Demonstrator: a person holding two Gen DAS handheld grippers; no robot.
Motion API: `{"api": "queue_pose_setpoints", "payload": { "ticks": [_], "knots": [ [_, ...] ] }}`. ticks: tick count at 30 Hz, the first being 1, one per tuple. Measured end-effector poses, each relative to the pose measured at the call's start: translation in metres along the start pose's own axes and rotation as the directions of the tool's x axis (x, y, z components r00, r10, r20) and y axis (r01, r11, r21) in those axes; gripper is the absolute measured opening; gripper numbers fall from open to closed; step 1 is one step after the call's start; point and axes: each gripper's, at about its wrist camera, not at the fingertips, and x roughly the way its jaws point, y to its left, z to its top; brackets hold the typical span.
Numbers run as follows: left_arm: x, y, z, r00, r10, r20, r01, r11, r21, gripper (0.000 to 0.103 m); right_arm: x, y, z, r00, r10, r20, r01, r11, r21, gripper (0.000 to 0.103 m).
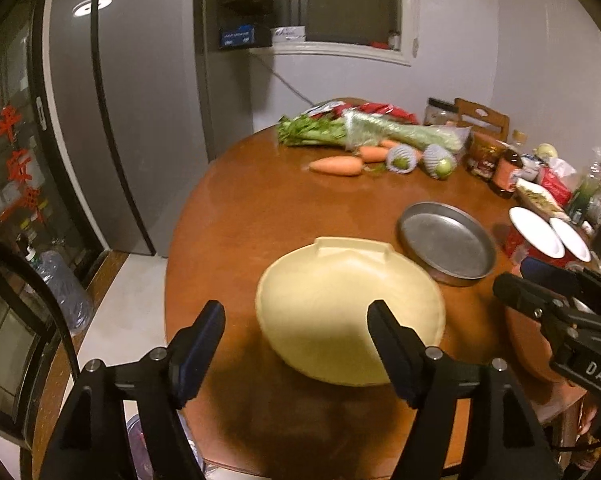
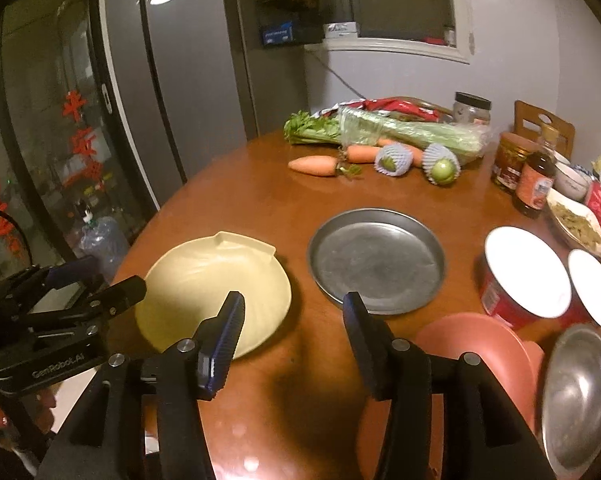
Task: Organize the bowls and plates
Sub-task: 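Carry the cream shell plate aside with the left tool and set it down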
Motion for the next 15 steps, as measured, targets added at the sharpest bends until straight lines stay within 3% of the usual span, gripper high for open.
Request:
{"api": "queue_pose_setpoints", "payload": {
  "ticks": [7,15],
  "knots": [
    [-0.015,-0.034,-0.001,0.998,-0.060,0.014,0.059,0.997,0.049,0.073,-0.055,-0.025,-0.019,0.998,-0.035,0.055,0.031,0.998,0.060,0.054],
    [-0.020,-0.080,-0.005,0.992,-0.129,0.003,0.127,0.986,0.111,0.073,-0.097,-0.053,-0.047,0.992,-0.113,0.059,0.106,0.988,0.112,0.055]
  ]
}}
